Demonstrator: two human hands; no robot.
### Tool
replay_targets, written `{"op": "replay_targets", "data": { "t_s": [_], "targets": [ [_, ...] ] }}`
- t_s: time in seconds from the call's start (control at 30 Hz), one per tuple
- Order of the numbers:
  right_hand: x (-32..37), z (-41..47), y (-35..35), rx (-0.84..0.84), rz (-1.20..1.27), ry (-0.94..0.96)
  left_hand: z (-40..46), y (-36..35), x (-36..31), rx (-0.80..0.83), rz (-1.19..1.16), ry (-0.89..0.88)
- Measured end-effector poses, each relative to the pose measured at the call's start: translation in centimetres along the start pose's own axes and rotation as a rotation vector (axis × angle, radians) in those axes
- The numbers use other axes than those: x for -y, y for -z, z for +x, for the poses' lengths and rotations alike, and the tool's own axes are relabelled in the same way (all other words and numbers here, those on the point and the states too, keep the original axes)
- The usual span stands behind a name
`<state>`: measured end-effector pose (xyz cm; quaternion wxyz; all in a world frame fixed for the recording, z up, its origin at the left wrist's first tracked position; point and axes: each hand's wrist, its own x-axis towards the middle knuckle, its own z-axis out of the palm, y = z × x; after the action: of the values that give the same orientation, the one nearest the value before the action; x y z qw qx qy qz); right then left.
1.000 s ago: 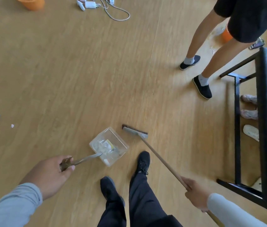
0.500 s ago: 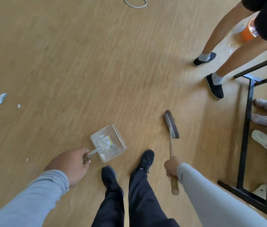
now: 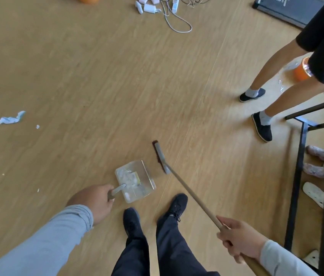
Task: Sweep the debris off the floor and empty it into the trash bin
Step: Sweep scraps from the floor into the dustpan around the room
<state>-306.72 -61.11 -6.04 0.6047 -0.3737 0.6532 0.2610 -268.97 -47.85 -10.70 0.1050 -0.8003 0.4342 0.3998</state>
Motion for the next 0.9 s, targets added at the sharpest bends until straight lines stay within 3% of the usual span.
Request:
{"op": "replay_targets", "data": {
  "t_s": [0.17, 0.33, 0.37, 0.47, 0.6, 0.9],
  "targets": [
    [4.4, 5.9, -2.8, -0.225, -0.258, 0.059, -2.2, -0.6, 4.0, -0.061, -0.148, 0.097],
    [4.2, 14.1, -6.7, -0.067, -0.555, 0.045, -3.0, -1.4, 6.5, -0.077, -0.213, 0.178],
    [3.7, 14.7, -7.2, -0.040, -0.497, 0.061, -3.0, -1.4, 6.9, -0.077, -0.218, 0.176],
    [4.9, 10.0, -9.7, 0.281, -0.370, 0.076, -3.4, -1.0, 7.9, -0.066, -0.226, 0.171],
    [11.1, 0.8, -8.4, 0.286, -0.107, 0.008, -4.4, 0.0, 9.1, -0.044, -0.254, 0.185],
    [17.8, 2.3, -1.7, -0.209, -0.019, 0.128, -2.1, 6.2, 9.7, -0.125, -0.365, 0.250]
  ]
}}
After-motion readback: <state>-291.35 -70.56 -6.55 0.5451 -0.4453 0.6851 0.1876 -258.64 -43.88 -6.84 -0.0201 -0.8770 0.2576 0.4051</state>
